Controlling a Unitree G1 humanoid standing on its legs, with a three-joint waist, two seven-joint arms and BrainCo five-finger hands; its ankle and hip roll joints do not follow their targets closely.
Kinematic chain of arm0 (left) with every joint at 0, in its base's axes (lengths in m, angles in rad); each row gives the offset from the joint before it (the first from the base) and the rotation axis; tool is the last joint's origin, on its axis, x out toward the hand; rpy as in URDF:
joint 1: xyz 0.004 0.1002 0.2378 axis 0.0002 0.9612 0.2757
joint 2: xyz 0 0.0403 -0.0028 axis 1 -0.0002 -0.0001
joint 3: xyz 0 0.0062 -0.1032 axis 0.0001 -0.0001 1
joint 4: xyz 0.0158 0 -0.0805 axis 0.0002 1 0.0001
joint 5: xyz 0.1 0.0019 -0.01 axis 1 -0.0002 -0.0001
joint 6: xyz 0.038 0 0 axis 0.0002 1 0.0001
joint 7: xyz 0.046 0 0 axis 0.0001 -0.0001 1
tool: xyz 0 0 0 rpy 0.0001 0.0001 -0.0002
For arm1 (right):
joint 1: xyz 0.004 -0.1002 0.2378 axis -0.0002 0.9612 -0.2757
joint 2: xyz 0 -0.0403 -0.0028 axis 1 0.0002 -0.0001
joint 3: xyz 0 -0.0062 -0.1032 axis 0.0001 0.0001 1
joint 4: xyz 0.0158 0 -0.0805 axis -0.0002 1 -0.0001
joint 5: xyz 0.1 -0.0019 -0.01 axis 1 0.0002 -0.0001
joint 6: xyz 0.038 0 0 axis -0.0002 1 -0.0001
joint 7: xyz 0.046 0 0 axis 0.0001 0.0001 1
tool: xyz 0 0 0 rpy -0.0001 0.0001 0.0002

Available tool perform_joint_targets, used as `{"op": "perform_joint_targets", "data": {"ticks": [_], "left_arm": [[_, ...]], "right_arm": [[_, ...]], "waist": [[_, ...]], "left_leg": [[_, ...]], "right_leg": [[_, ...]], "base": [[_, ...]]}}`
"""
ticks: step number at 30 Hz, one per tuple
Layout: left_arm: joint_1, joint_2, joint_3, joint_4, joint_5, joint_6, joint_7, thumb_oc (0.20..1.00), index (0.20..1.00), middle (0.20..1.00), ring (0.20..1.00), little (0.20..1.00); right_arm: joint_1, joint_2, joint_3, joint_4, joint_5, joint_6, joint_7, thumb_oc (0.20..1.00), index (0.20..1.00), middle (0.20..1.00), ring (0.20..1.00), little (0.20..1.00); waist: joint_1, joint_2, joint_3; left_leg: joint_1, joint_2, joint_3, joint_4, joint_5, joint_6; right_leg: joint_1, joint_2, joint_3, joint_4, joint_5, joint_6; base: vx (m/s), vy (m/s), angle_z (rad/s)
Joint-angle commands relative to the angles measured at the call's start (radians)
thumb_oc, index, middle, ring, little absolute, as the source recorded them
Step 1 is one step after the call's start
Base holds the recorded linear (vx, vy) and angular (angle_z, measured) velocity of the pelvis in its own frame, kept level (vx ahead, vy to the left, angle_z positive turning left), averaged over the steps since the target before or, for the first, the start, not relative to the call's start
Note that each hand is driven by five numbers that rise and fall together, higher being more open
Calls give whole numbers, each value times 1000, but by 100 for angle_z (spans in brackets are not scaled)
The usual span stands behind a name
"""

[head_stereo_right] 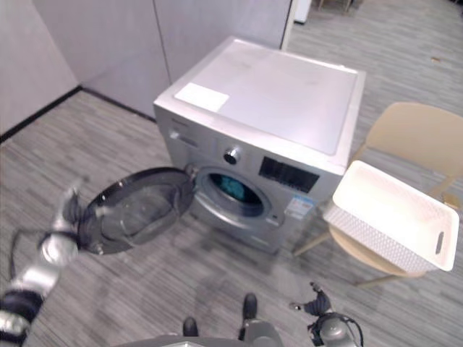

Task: Grab the laundry basket,head to the washer,open it,put in the laundry and shut it.

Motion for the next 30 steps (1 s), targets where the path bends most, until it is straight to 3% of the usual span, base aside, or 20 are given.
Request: {"op": "perform_joint_targets", "data": {"ticks": [1,7,12,15,16,20,25,27,30], "left_arm": [[-73,-12,1,136,27,-28,28,1000,1000,1000,1000,1000],[-199,47,-57,429,42,1,-5,1000,1000,1000,1000,1000],[-150,-15,-46,492,29,0,-28,1000,1000,1000,1000,1000],[-89,-76,-31,452,11,-7,-28,1000,1000,1000,1000,1000],[-8,-174,-16,380,-43,-19,-33,1000,1000,1000,1000,1000],[141,-323,-39,187,-127,-31,-87,1000,1000,1000,1000,1000],[194,-382,-128,11,-175,-37,-163,1000,1000,1000,1000,1000],[121,-406,-243,-78,-160,-50,-189,1000,1000,1000,1000,1000],[48,-420,-264,-68,-168,-50,-165,1000,1000,1000,1000,1000]], "right_arm": [[-61,-28,35,-7,0,-11,-1,1000,1000,1000,1000,1000],[-90,-38,77,-3,-11,-2,9,1000,1000,1000,1000,1000],[-101,-27,93,27,-19,7,8,1000,1000,1000,1000,1000],[-99,-17,90,37,-24,8,6,1000,1000,1000,1000,1000],[-97,-2,83,50,-30,10,4,1000,1000,1000,1000,1000],[-91,19,63,42,-43,17,-1,1000,1000,1000,1000,1000],[-92,34,63,12,-49,22,0,1000,1000,1000,1000,1000],[-84,38,89,-25,-61,22,-1,1000,1000,1000,1000,1000],[-79,35,99,-44,-65,22,-4,1000,1000,1000,1000,1000]], "waist": [[-25,-28,-5],[-44,-43,14],[-40,-62,37],[-33,-66,36],[-24,-65,33],[-11,-56,27],[-11,-48,24],[-31,-43,30],[-48,-41,29]], "left_leg": [[-107,6,-45,14,8,-30],[-147,13,-3,25,-3,-21],[-171,21,18,56,-21,-13],[-170,18,17,59,-25,-10],[-159,14,14,52,-27,-8],[-116,0,4,28,-29,-3],[-98,-5,-8,16,-25,-3],[-73,-5,-2,10,-31,-5],[-73,-2,12,5,-29,-6]], "right_leg": [[112,-8,9,30,-167,90],[46,-14,47,36,-131,109],[20,-20,56,47,-115,115],[21,-23,54,46,-114,114],[32,-25,47,45,-120,112],[62,-24,33,44,-137,107],[76,-21,26,45,-147,104],[87,-21,30,46,-156,104],[76,-20,40,44,-150,104]], "base": [[31,122,-34],[8,78,-30],[4,27,-27],[27,11,-4],[64,18,-9],[43,8,-1],[23,-31,9],[17,-58,9],[-11,-36,-5]]}}
